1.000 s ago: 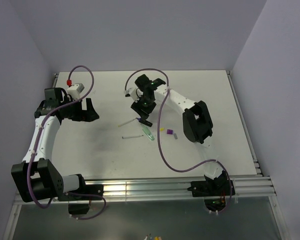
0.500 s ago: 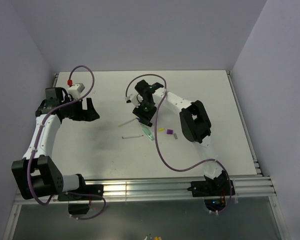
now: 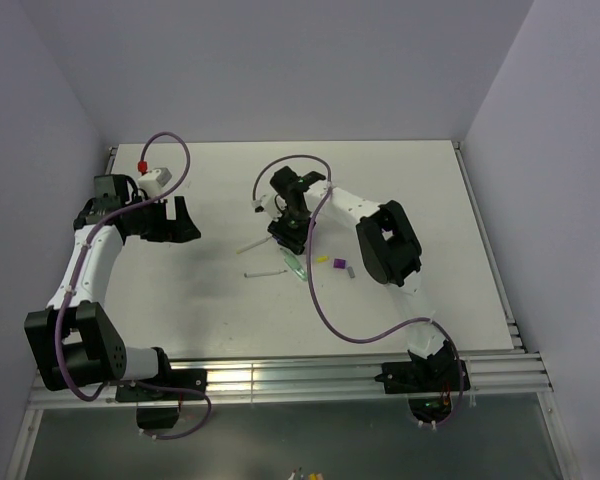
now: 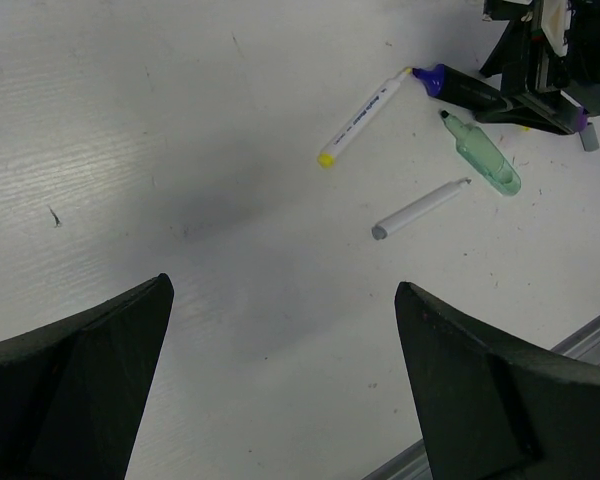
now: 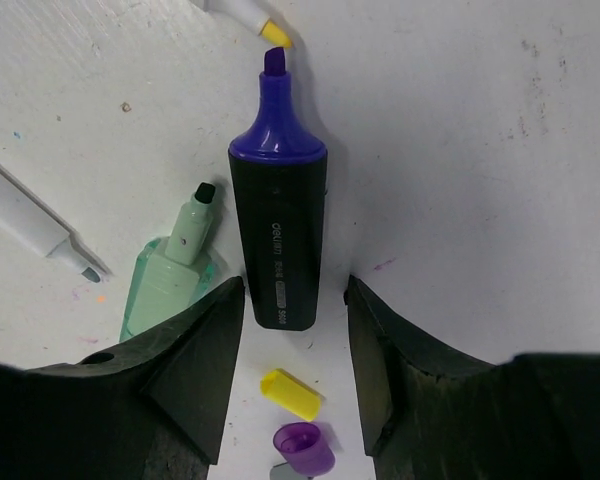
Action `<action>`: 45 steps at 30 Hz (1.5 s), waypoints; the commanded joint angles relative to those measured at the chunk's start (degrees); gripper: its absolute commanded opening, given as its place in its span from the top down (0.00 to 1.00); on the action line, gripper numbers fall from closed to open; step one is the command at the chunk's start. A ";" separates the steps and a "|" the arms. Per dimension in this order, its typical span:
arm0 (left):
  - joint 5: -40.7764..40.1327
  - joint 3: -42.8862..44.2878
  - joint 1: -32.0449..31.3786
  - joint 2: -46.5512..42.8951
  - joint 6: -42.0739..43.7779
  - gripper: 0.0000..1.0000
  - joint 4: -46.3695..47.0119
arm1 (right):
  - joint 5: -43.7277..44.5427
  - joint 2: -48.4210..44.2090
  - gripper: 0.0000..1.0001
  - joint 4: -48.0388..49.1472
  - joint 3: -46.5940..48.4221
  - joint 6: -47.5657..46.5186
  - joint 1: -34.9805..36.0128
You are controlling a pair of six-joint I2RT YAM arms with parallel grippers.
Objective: Insert the pens into the pen caps
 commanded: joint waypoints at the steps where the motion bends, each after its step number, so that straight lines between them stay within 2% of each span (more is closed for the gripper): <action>1: 1.62 2.55 -0.14 0.31 -0.40 0.00 1.48 | 1.16 0.24 0.47 2.58 -0.74 -0.85 0.54; 7: -0.04 3.61 -0.23 0.92 -1.45 0.00 1.75 | 1.16 0.25 0.53 3.20 -1.35 -0.50 0.54; 10: -1.27 4.13 -0.14 0.57 -2.76 0.01 2.53 | 0.98 -1.42 0.63 3.46 -3.36 -0.67 0.54; 13: -2.42 4.75 -0.23 0.22 -4.34 0.01 3.50 | 0.28 -4.05 0.81 3.82 -4.95 -0.41 0.36; 14: -2.33 5.01 -0.23 0.22 -4.52 0.01 3.76 | -0.15 -4.85 0.93 3.73 -5.13 -0.24 0.45; 16: -1.46 5.19 -0.23 -0.48 -5.14 0.03 4.20 | 0.02 -7.65 1.00 3.73 -5.57 0.20 0.36; 19: 0.83 5.10 -0.23 -1.97 -5.76 0.07 5.87 | 0.11 -12.39 1.00 3.73 -4.87 1.69 -0.16; 26: 10.06 2.82 -1.63 -5.84 -19.36 0.19 17.73 | -6.21 -23.30 1.00 8.46 -2.84 12.49 -3.85; 30: 5.85 2.46 -7.87 -7.86 -27.44 0.22 26.41 | -9.56 -27.79 1.00 11.37 -3.99 19.96 -3.86; 31: 4.80 2.55 -11.10 -8.04 -28.68 0.22 27.57 | -9.91 -28.92 1.00 11.81 -3.99 21.11 -3.86; 34: -0.65 2.64 -15.08 -8.04 -33.96 0.23 31.36 | -10.18 -31.56 1.00 12.87 -4.08 24.72 -3.77; 39: -1.18 4.84 -19.29 -4.80 -40.20 0.28 34.17 | -9.74 -36.13 1.00 14.54 -6.27 27.97 -3.33; 45: 0.39 4.40 -22.90 -1.46 -46.17 0.29 40.15 | -10.35 -38.34 1.00 17.17 -8.30 29.73 -2.37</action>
